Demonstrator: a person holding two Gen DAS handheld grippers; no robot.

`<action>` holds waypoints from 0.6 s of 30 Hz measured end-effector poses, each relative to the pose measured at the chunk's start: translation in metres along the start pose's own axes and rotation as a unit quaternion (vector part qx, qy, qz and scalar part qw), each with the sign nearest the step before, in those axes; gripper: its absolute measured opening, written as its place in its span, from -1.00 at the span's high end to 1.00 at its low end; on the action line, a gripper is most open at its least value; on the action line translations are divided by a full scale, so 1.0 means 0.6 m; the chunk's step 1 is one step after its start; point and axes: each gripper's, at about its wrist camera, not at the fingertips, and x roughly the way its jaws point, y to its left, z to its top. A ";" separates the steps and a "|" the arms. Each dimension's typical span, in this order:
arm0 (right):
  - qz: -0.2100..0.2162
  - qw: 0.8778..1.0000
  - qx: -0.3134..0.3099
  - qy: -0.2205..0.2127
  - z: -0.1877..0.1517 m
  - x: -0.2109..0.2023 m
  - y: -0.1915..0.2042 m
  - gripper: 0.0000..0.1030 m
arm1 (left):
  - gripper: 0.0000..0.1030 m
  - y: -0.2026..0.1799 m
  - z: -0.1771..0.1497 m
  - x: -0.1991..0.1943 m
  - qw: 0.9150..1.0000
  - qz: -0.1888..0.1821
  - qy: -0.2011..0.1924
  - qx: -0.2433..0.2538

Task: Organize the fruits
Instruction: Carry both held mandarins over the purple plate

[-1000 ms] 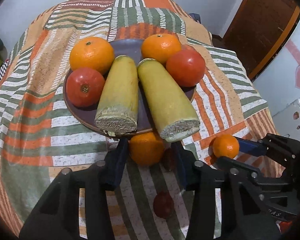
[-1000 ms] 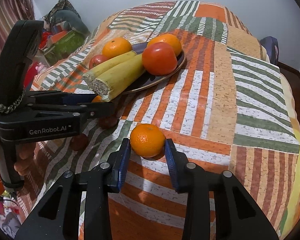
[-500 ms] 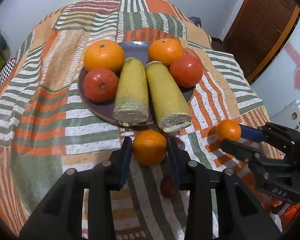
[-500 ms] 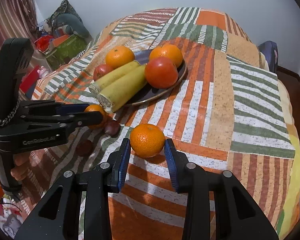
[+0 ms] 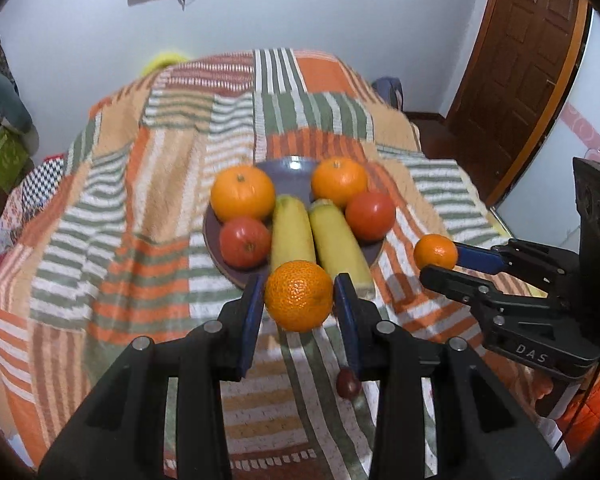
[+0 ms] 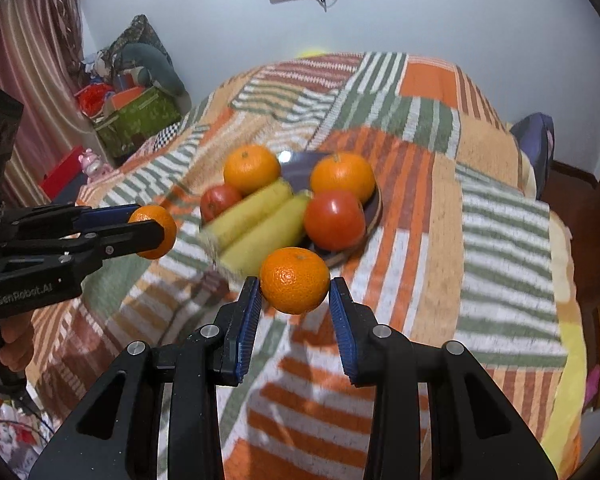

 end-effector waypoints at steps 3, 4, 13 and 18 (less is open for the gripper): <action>-0.004 1.000 -0.009 -0.014 0.021 0.000 0.005 0.37 | 0.30 0.002 0.016 -0.005 1.000 0.002 -0.012 0.001; -0.005 1.000 -0.011 -0.017 0.026 0.000 0.006 0.37 | 0.30 0.003 0.022 -0.006 1.000 0.003 -0.016 0.001; -0.009 0.999 -0.026 -0.038 0.074 0.024 0.013 0.37 | 0.30 0.016 0.066 0.012 0.999 0.029 -0.039 0.012; -0.008 0.999 -0.032 -0.041 0.095 0.050 0.014 0.37 | 0.30 0.027 0.081 0.038 0.999 0.032 -0.035 0.008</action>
